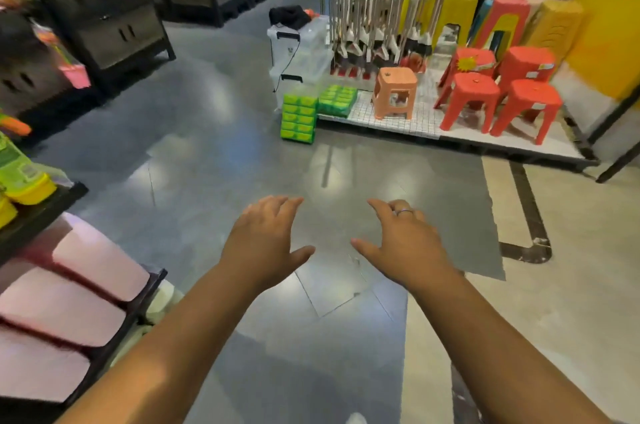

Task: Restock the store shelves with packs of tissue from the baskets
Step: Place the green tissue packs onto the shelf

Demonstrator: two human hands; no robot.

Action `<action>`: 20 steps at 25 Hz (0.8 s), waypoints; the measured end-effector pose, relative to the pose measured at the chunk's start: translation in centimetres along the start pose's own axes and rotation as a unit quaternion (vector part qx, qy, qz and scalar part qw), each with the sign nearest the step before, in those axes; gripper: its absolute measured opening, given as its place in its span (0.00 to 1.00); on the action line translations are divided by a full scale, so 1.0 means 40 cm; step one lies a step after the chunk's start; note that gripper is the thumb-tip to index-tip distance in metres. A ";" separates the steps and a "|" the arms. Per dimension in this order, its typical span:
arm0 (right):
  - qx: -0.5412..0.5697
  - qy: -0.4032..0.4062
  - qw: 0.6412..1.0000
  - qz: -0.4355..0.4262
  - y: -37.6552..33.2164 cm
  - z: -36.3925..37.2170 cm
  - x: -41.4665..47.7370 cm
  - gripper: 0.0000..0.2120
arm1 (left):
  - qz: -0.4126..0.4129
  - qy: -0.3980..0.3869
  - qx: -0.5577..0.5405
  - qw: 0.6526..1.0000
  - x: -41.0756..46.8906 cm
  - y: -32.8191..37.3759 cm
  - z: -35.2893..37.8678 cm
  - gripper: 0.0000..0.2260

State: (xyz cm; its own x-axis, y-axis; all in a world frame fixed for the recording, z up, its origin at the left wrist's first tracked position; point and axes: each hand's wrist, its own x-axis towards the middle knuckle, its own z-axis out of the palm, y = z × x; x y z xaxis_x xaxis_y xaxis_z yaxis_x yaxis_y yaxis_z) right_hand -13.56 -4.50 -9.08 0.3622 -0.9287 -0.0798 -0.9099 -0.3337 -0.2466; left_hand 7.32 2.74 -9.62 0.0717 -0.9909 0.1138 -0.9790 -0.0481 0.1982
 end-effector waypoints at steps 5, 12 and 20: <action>0.012 -0.045 0.998 -0.031 -0.027 0.015 0.406 0.36 | -0.060 -0.017 -0.049 0.997 0.323 -0.140 0.042 0.35; 0.012 -0.084 0.996 -0.013 -0.081 0.069 1.030 0.36 | -0.054 -0.067 -0.042 0.995 0.878 -0.429 0.134 0.36; 0.003 -0.100 0.995 0.024 -0.059 0.066 1.664 0.36 | -0.007 -0.118 -0.012 0.993 1.556 -0.662 0.172 0.36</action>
State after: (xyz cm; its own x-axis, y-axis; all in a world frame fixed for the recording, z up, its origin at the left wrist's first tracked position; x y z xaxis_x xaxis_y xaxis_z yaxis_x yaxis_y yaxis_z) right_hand 13.21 -65.09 -16.36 0.3515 -0.8928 -0.2816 -0.9263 -0.2880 -0.2430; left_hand 36.39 -58.53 -14.49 0.0356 -0.9922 -0.1190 -0.9732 -0.0616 0.2218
